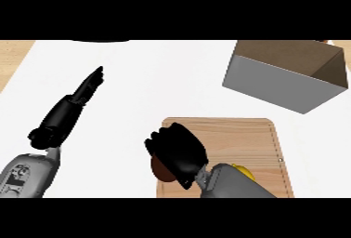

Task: Pick the cupcake from the cutting board and place it in the cardboard box

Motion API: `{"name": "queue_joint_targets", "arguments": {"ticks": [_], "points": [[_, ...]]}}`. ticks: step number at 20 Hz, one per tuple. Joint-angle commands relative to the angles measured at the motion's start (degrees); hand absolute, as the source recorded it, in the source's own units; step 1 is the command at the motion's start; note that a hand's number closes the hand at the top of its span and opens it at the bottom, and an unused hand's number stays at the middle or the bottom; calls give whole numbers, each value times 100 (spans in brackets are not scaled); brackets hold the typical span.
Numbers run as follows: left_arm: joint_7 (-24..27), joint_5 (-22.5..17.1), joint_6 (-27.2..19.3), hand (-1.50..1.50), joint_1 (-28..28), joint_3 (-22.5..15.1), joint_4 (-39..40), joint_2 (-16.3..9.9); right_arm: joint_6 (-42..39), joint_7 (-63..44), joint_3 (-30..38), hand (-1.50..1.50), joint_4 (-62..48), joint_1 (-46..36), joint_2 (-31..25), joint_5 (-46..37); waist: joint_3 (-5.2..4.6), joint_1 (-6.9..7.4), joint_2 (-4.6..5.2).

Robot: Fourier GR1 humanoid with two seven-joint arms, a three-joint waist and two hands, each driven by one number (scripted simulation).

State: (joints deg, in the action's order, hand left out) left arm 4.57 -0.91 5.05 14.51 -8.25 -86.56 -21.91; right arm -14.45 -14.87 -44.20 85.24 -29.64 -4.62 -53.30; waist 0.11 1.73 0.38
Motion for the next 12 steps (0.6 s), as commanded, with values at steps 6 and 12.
{"name": "queue_joint_targets", "arguments": {"ticks": [6,12], "points": [[38,67,-26,0,-150,220,103,91,375,1545,706,150,1342,-71,-947,82,-9,-201,-47],[7,73,18,0,-216,209,-94,82,-5,181,2400,150,1701,-537,-395,714,-10,-241,-57]]}}
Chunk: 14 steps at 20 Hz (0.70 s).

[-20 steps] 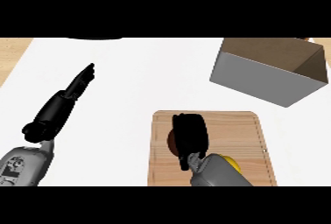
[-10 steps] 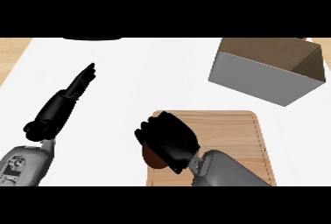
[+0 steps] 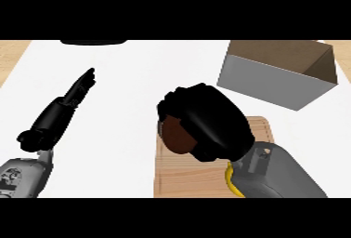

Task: Pick the cupcake from the cutting board and place it in the cardboard box

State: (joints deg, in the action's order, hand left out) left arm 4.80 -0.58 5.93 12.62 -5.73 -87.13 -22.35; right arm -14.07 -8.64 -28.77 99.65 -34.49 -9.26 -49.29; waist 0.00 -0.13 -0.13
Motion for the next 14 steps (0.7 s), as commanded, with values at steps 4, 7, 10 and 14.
{"name": "queue_joint_targets", "arguments": {"ticks": [4,7,10,14], "points": [[68,35,18,0,1,2,-16,142,162,-927,1461,150,208,-243,289,306,-1,-8,7],[-43,38,55,0,161,106,120,97,7,-877,2402,150,-466,-880,-15,626,-2,26,31],[-356,93,53,0,147,-38,-293,179,225,-460,2965,150,-1423,-1243,-297,749,2,103,36],[108,172,149,0,-77,46,15,206,340,162,3278,150,-2448,-1618,-813,656,-2,97,47]]}}
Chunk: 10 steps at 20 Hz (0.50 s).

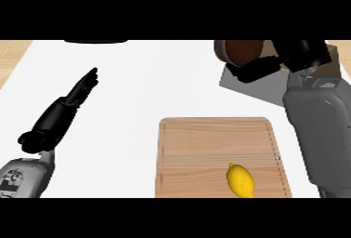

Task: Pick the cupcake from the cutting board and place it in the cardboard box

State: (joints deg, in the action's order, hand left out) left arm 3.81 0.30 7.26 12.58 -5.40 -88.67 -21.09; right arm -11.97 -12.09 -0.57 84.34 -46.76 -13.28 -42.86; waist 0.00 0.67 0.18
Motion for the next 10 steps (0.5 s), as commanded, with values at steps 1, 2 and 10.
{"name": "queue_joint_targets", "arguments": {"ticks": [1,2,10], "points": [[119,69,79,0,-196,22,-131,-10,451,420,150,150,-1205,-435,-275,-455,-1,58,11],[-131,151,-87,0,8,-56,-126,142,37,507,261,150,-1392,-725,-626,-346,-1,46,13],[-239,155,-7,0,150,-75,-162,218,-1051,1373,143,150,-3324,-882,-1264,-323,1,66,31]]}}
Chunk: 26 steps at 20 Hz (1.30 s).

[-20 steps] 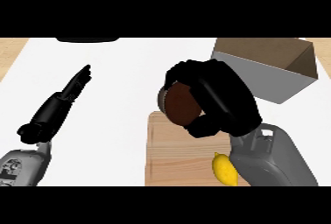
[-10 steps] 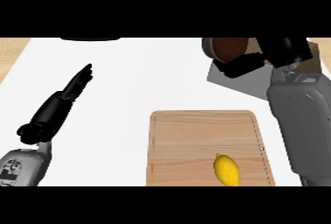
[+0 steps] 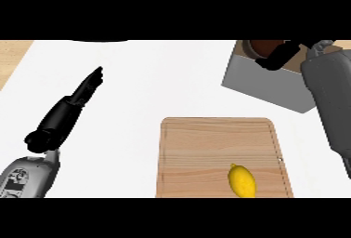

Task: Pick the cupcake from the cutting board and place it in the cardboard box

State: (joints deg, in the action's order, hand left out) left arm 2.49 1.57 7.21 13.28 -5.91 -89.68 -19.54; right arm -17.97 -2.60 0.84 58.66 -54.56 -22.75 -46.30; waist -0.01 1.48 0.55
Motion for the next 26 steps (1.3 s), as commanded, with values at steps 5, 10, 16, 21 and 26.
{"name": "queue_joint_targets", "arguments": {"ticks": [5,10,16,21,26], "points": [[4,-12,130,0,217,107,117,1,-562,1218,-300,150,-2024,-461,-641,-429,3,71,30],[19,36,155,0,-36,55,-90,24,-1302,1984,-385,-150,-2760,-689,-1012,-464,6,100,5],[197,182,30,0,129,88,253,205,-769,3197,77,-150,-3226,-912,-864,-87,9,65,32],[276,185,54,0,53,168,367,106,-932,3059,1942,-150,-3532,-948,-430,1780,23,-17,37],[261,99,160,0,-71,82,94,158,-1133,2164,3078,-150,-4319,-1232,-786,2745,14,109,37]]}}
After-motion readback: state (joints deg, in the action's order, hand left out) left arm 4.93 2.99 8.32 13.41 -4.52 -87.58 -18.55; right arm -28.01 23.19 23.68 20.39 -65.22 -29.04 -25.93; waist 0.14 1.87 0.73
